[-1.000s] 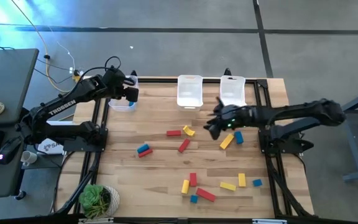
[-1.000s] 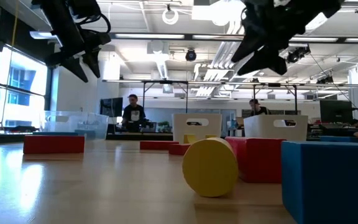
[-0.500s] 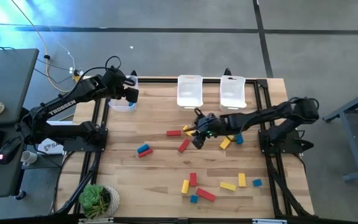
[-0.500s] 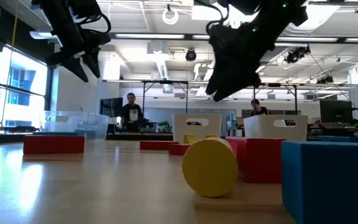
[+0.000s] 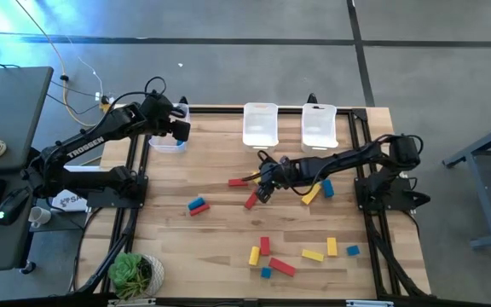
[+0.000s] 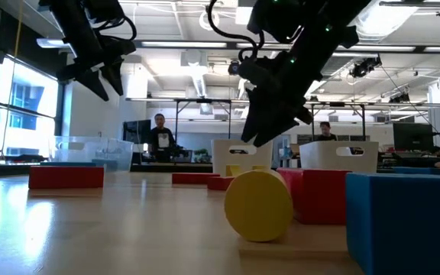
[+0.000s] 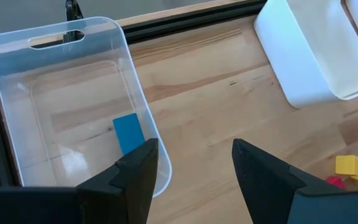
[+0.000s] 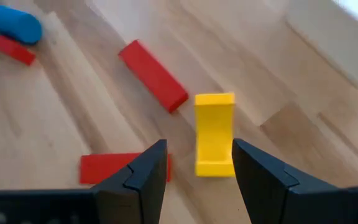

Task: Sort & place blocks by color
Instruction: Put the yellow block into the right white bin

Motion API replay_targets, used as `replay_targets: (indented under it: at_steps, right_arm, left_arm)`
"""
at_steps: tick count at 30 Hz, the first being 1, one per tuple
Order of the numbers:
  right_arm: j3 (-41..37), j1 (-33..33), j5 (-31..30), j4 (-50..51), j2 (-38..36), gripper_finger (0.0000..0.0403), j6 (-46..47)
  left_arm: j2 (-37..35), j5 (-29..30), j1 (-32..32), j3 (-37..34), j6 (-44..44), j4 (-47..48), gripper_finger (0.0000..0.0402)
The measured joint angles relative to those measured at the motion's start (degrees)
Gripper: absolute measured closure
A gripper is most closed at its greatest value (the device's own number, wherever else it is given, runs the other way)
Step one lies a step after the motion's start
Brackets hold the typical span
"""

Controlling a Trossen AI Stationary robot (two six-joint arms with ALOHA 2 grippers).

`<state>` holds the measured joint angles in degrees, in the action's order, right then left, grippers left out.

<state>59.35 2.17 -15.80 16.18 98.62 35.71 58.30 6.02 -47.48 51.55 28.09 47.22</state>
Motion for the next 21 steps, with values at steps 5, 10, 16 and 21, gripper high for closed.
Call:
replay_targets:
  at_steps: [5,10,16,21]
  right_arm:
    - [-0.2,-0.3,-1.3,1.6,1.3,0.0236,-0.2]
    - [-0.2,-0.4,-1.4,0.0,3.2,0.0236,-0.2]
    - [-0.2,-0.4,-0.6,-0.1,4.9,0.0236,-0.2]
    - [-0.2,-0.6,-0.7,-1.0,6.1,0.0236,-0.2]
  left_arm:
    - [0.0,0.0,0.0,0.0,-1.3,-0.1,0.0209]
    - [0.0,0.0,0.0,0.0,-1.4,-0.5,0.0209]
    - [0.1,0.0,0.3,0.0,-2.0,-0.6,0.0209]
    - [0.1,0.0,0.3,0.0,-2.0,-0.7,0.0209]
